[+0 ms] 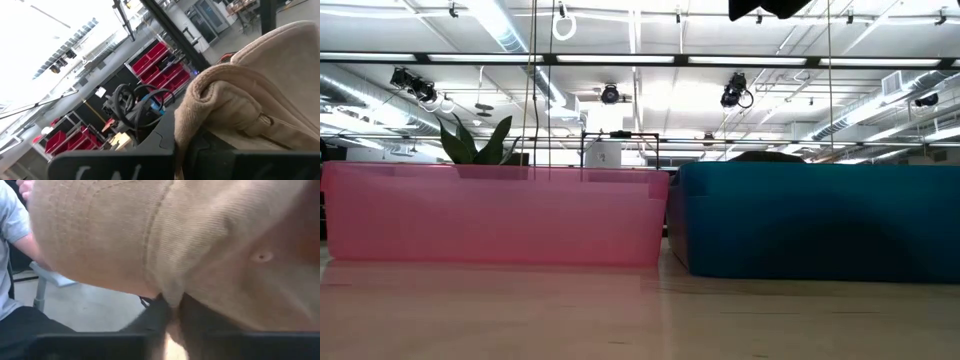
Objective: Pick & Place hat
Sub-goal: Put the top brown cap into the red bin
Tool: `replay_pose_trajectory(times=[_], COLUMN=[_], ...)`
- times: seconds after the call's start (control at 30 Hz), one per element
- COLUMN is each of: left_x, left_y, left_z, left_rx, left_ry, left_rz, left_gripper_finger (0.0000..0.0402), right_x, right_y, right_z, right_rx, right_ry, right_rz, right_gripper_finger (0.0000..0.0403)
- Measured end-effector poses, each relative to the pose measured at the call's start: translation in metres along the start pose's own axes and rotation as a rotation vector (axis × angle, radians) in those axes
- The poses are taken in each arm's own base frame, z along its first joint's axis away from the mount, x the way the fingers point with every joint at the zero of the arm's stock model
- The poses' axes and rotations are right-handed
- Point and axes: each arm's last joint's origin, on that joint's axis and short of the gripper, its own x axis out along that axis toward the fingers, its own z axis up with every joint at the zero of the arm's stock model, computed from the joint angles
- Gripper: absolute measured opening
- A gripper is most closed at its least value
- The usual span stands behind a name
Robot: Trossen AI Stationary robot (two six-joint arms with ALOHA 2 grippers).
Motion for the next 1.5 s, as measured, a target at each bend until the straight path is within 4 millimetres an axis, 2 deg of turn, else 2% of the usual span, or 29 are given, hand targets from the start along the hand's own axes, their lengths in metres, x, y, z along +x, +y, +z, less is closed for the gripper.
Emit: replay_pose_trajectory(times=[0.07,0.2,0.4,0.67,0.93,1.07,1.3,1.5], left_x=[0.000,0.000,-0.002,-0.004,-0.006,-0.008,-0.019,-0.039], left_y=[0.000,0.000,-0.002,-0.001,0.000,-0.001,0.002,0.012], left_z=[-0.001,-0.002,0.000,-0.002,-0.004,-0.001,0.009,0.026], left_rx=[0.002,0.008,0.006,0.013,0.031,0.029,0.019,-0.119], left_ry=[0.016,0.052,0.086,0.181,0.272,0.285,0.340,0.280], left_rz=[0.011,0.032,0.062,0.164,0.242,0.259,0.343,0.361], left_gripper_finger=[0.0003,0.0003,0.0020,0.0033,0.0045,0.0084,0.0193,0.0248], right_x=[0.000,0.000,-0.010,-0.032,-0.048,-0.051,-0.052,-0.057], right_y=[0.000,0.000,-0.007,-0.012,-0.012,-0.012,-0.011,-0.011], right_z=[-0.001,-0.003,-0.003,0.012,0.023,0.023,0.021,0.016], right_rx=[-0.010,-0.006,0.005,-0.034,-0.048,-0.051,-0.059,-0.135], right_ry=[0.009,0.041,0.223,0.504,0.649,0.676,0.707,0.808], right_rz=[0.001,-0.015,-0.150,-0.355,-0.444,-0.445,-0.440,-0.477], right_gripper_finger=[0.0014,0.0008,0.0004,0.0002,0.0001,0.0000,0.0000,0.0000])
